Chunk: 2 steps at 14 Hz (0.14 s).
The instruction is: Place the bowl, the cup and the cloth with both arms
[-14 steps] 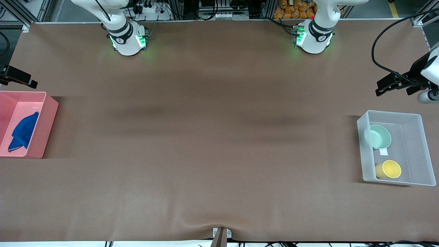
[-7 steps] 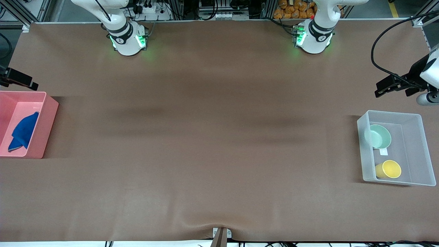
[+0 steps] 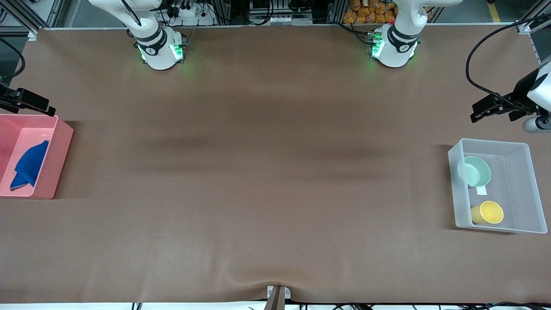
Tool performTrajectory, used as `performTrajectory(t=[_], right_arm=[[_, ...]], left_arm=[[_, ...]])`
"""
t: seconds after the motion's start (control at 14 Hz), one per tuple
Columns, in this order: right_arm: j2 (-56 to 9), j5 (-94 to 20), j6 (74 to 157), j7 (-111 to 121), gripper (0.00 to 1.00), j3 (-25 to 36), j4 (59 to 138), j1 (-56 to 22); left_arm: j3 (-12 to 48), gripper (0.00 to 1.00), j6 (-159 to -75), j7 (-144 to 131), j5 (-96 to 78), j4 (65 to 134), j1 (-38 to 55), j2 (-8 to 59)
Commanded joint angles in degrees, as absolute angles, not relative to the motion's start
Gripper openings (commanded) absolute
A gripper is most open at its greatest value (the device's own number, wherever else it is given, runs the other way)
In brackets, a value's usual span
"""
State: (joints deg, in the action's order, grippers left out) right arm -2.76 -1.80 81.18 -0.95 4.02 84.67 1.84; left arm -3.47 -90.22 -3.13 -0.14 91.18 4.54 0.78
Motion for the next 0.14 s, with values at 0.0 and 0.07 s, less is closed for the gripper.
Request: performTrajectory(t=[0.0,0.07], right_arm=[[-1.5,-0.6,81.5,-0.8,1.00,4.3,85.8,1.1],[-1.5,-0.6,81.5,-0.8,1.00,4.3,85.8,1.1]], left_arm=[[-3.8,1.00,-89.7,-1.5,-1.1,89.6,4.0,1.6],[-3.8,1.00,-89.7,-1.8,-1.1,89.6,4.0,1.6]])
